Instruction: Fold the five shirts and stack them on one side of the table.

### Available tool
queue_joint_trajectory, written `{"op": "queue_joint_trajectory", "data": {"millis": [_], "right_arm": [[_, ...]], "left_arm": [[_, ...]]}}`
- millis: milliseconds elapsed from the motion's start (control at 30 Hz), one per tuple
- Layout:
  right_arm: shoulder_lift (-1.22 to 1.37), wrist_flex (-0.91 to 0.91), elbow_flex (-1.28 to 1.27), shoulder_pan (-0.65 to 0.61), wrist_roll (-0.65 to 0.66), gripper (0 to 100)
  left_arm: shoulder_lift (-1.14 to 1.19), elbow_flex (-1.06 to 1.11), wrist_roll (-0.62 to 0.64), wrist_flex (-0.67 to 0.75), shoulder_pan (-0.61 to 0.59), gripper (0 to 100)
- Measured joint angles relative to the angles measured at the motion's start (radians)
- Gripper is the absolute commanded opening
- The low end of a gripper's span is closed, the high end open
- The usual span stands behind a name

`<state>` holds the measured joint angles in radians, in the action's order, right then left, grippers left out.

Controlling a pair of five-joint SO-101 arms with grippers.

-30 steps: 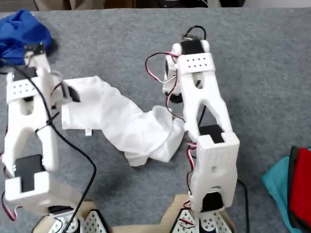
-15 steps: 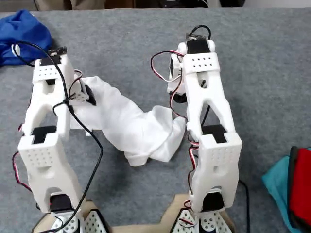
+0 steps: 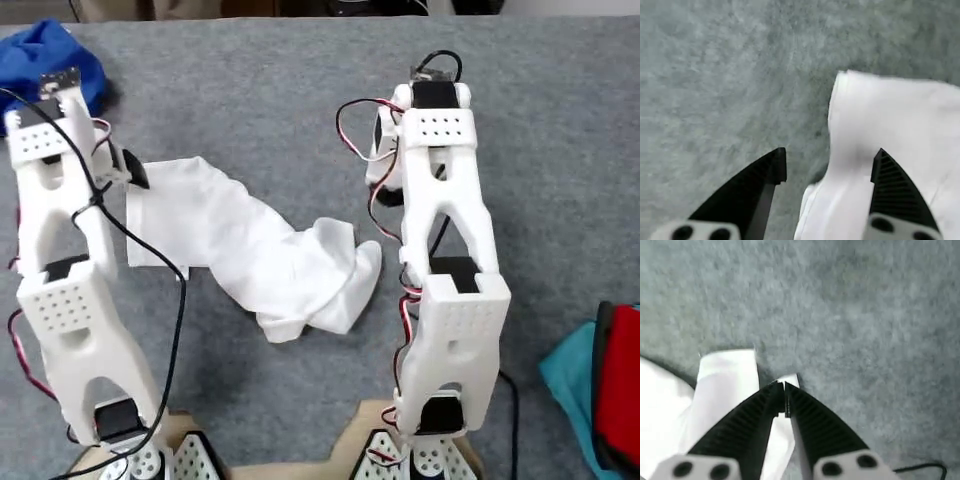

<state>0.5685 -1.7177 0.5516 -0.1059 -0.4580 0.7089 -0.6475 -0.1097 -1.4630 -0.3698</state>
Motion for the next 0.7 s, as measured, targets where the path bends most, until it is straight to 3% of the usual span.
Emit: {"op": "queue_joint_trajectory", "data": {"millis": [133,300,700], "right_arm": [[0.048,0.040,0.000,0.002,0.000,0.5],[0.060,0.040,-0.002,0.002,0.000,0.5],[0.060,0.006,0.005,0.002,0.000,0.5]], "left_arm": [[0.046,-0.017,0.063,0.038,0.012,25],[0.048,-0.097,0.072,-0.009,0.017,1],[0.049,-0.132,0.072,-0.041,0.057,6]]}}
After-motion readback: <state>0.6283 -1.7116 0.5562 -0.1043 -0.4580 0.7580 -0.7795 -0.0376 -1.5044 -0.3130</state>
